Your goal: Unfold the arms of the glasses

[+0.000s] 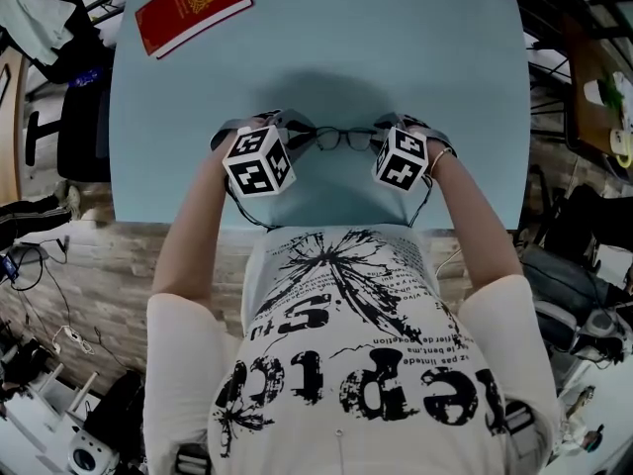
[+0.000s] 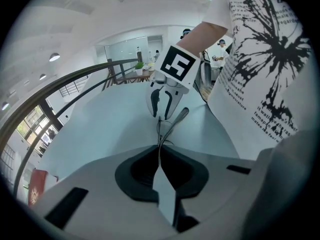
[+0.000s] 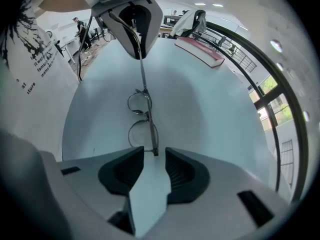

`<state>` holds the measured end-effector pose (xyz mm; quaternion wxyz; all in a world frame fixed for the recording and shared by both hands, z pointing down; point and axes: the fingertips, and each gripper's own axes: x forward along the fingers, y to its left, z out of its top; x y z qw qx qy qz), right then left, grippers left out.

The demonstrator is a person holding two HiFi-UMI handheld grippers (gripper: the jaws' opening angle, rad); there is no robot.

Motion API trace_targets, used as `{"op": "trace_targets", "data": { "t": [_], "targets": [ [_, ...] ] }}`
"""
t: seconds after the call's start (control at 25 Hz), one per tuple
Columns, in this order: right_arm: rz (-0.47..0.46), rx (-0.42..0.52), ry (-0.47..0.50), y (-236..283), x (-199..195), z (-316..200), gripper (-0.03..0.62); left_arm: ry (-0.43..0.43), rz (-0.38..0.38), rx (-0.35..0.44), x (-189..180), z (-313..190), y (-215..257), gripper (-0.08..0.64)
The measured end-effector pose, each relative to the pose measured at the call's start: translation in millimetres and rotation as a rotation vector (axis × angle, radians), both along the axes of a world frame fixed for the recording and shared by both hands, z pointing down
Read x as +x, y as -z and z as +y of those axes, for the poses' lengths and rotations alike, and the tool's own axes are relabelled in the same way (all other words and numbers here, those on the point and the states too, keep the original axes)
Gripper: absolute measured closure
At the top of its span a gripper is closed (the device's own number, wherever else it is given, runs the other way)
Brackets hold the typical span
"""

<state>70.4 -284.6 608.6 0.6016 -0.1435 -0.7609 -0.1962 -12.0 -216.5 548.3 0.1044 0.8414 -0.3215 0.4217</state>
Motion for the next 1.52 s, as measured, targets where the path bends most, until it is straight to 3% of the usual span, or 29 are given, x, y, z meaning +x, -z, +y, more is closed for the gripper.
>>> {"op": "trace_targets", "data": {
  "t": [0.32, 0.52, 0.92, 1.52],
  "targets": [
    [-0.091, -0.030, 0.083, 14.0, -44.6, 32.9, 0.465, -0.004, 0.008, 0.021, 1.6, -1.1, 2.1, 0.534],
    [-0.072, -0.028, 0.155, 8.0, -63.2, 48.1, 0.483, -0.007, 0.012, 0.023, 4.7, -0.3, 1.6, 0.534],
    [-0.033, -0.027, 0.196, -1.6, -68.4, 53.6, 0.565, 0.007, 0.017, 0.022, 1.7, -2.0, 1.2, 0.534],
    [-0.266, 0.027, 0.203, 61.9, -53.6, 34.2, 0.571, 0.064, -0.029, 0.011, -14.4, 0.2, 0.1, 0.534]
  ]
}}
